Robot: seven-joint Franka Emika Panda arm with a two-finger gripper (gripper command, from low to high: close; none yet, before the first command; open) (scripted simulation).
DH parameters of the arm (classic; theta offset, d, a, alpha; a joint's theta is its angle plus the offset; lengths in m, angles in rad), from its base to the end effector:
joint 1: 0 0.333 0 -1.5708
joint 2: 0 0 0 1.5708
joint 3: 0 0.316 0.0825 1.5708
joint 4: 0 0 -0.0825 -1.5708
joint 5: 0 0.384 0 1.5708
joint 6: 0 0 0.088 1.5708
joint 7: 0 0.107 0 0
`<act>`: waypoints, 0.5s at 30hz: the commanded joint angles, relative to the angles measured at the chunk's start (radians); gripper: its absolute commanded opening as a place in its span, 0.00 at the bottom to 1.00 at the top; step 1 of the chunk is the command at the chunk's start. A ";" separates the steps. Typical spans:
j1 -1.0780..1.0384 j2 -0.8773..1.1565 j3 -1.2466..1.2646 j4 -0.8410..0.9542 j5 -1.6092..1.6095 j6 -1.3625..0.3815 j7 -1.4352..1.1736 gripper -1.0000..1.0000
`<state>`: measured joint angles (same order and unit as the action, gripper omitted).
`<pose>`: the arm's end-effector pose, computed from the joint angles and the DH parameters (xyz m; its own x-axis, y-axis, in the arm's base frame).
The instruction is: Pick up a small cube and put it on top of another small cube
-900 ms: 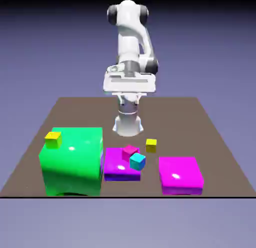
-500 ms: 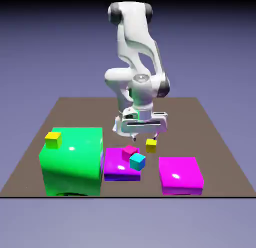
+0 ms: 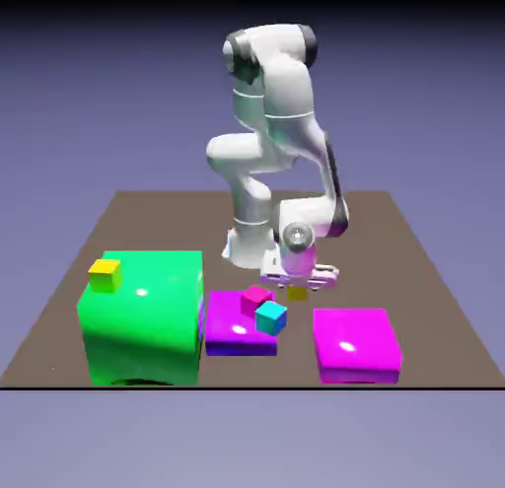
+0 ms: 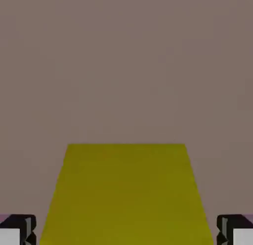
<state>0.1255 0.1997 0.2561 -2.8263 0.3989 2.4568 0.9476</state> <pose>0.2635 0.1156 0.1190 0.4680 -0.7880 -0.4001 -0.6868 -0.6092 0.3965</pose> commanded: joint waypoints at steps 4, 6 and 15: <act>-0.014 -0.145 -0.022 0.022 -0.046 -0.168 0.030 0.00; -0.004 -0.187 -0.055 0.054 -0.010 -0.230 0.056 0.00; -0.170 -0.181 -0.306 0.381 0.148 -0.401 0.415 0.00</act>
<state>-0.0589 0.0191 -0.0499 -2.4458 0.5495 2.0565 1.3608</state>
